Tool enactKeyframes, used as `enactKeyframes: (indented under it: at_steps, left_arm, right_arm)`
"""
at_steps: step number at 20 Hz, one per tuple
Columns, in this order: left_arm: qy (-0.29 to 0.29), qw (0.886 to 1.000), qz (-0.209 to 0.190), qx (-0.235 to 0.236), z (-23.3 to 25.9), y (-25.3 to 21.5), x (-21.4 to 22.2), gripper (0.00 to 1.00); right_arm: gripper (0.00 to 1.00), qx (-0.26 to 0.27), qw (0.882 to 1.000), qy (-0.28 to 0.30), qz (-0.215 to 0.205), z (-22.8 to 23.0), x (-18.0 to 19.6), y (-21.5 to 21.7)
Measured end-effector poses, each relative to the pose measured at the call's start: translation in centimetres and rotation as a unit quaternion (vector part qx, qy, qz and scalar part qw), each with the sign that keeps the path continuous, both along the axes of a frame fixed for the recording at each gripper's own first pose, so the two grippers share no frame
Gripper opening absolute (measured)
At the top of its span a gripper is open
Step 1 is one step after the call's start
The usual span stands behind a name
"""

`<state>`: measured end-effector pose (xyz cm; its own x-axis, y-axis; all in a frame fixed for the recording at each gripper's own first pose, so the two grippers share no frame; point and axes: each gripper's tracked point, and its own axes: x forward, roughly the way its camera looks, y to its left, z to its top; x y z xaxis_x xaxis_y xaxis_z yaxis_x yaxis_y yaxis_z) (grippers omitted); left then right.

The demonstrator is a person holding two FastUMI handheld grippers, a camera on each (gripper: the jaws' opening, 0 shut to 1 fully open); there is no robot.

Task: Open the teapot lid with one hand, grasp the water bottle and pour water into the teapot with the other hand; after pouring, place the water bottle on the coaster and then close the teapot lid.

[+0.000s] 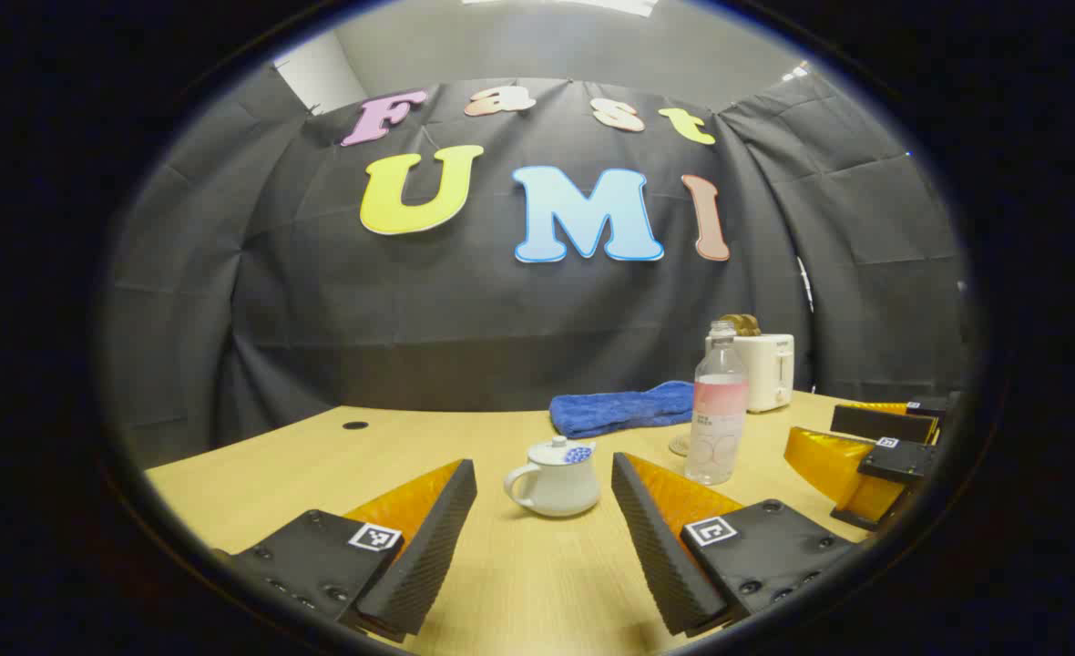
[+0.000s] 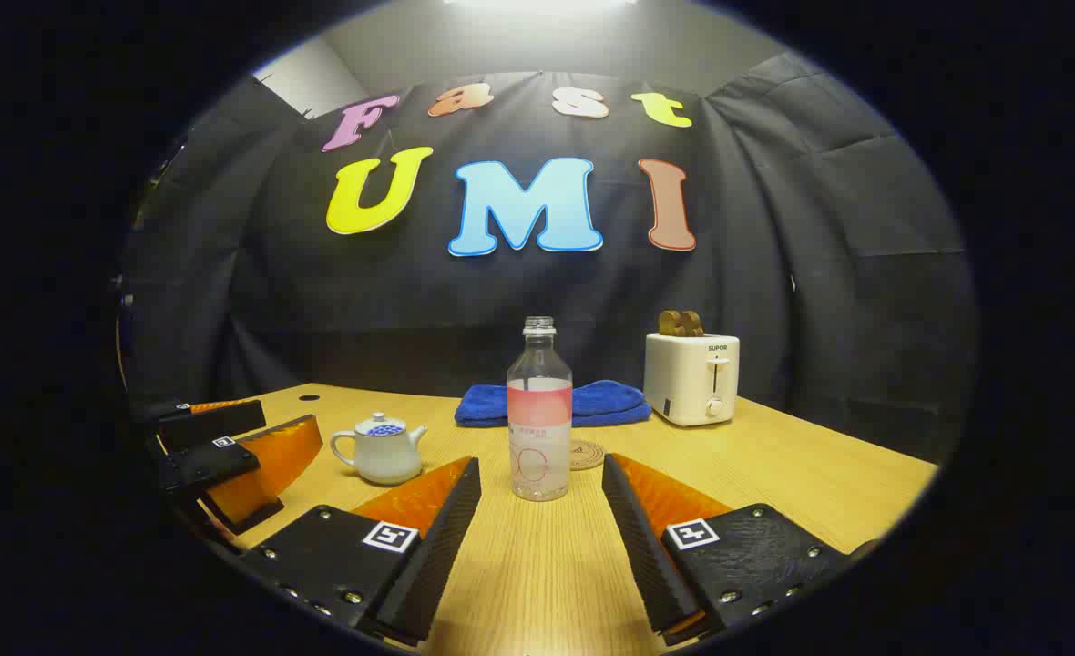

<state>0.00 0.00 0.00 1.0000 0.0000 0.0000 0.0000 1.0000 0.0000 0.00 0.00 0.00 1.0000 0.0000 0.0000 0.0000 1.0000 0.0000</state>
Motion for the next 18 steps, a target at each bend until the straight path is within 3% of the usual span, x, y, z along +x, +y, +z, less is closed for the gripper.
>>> enactKeyframes:
  at_steps: [4, 7, 11, 18]
  left_arm:
    - [0.002, 1.000, 0.005, 0.000, -0.1, 0.1, -0.7, 1.00]
    - [-0.002, 1.000, -0.007, -0.001, 0.1, -0.7, -3.2, 1.00]
    - [-0.002, 1.000, 0.010, 0.000, 0.1, -0.6, -6.1, 1.00]
    - [0.000, 1.000, 0.008, 0.000, 0.2, -1.1, -6.6, 1.00]
  right_arm:
    - [0.84, -0.001, 1.000, 0.001, 0.006, 0.0, -0.8, 0.4]
    - [0.84, -0.001, 1.000, 0.000, 0.014, -0.1, -2.8, 1.0]
    - [0.84, -0.001, 1.000, 0.000, 0.021, -0.2, -5.2, 1.7]
    - [0.84, -0.001, 1.000, 0.000, 0.022, -0.3, -5.6, 1.8]
